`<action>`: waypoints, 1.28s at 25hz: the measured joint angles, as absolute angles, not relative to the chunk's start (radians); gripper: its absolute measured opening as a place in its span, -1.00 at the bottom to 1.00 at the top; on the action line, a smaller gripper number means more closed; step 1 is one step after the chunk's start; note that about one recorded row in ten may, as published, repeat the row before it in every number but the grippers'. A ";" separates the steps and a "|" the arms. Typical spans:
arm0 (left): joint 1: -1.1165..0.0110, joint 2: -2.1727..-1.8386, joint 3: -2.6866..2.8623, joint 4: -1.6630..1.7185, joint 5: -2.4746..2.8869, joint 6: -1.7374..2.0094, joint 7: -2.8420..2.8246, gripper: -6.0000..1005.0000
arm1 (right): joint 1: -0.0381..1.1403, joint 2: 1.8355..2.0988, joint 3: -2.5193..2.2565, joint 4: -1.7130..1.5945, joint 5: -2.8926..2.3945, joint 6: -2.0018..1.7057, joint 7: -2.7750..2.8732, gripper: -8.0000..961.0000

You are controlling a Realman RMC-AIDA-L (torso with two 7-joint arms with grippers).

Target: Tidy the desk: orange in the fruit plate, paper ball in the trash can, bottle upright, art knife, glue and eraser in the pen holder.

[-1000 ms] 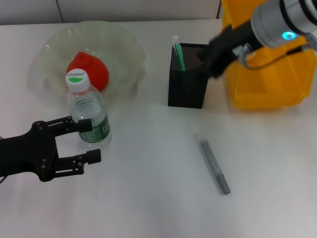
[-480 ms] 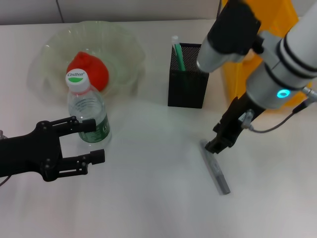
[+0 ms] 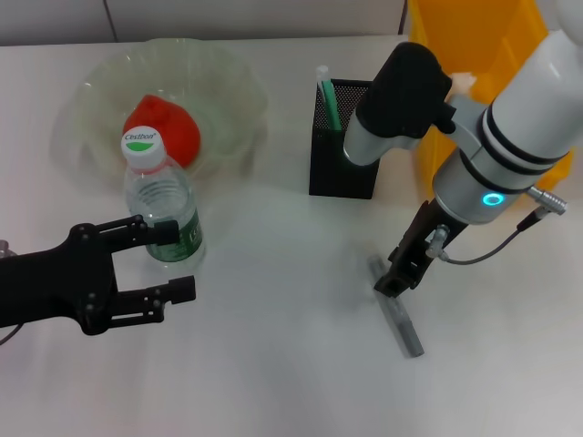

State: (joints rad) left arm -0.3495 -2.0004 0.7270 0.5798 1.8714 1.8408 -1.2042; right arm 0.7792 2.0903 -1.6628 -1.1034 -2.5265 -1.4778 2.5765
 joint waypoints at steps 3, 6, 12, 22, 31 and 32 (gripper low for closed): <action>-0.348 -2.001 0.727 0.580 1.872 1.842 -1.204 0.57 | 0.780 2.091 -1.681 -1.102 -2.525 -1.471 2.585 -0.10; -0.344 -2.002 0.727 0.580 1.871 1.844 -1.204 0.57 | 0.781 2.091 -1.691 -1.101 -2.522 -1.463 2.589 -0.13; -0.340 -2.002 0.727 0.580 1.871 1.849 -1.204 0.57 | 0.785 2.091 -1.700 -1.080 -2.512 -1.453 2.589 -0.18; -0.333 -2.002 0.727 0.580 1.871 1.855 -1.204 0.57 | 0.787 2.091 -1.711 -1.069 -2.505 -1.443 2.586 -0.37; -0.330 -2.002 0.727 0.580 1.871 1.866 -1.204 0.57 | 0.787 2.091 -1.740 -1.070 -2.496 -1.446 2.590 -0.54; -0.330 -2.002 0.727 0.580 1.871 1.867 -1.204 0.57 | 0.787 2.091 -1.742 -1.070 -2.496 -1.446 2.590 -0.54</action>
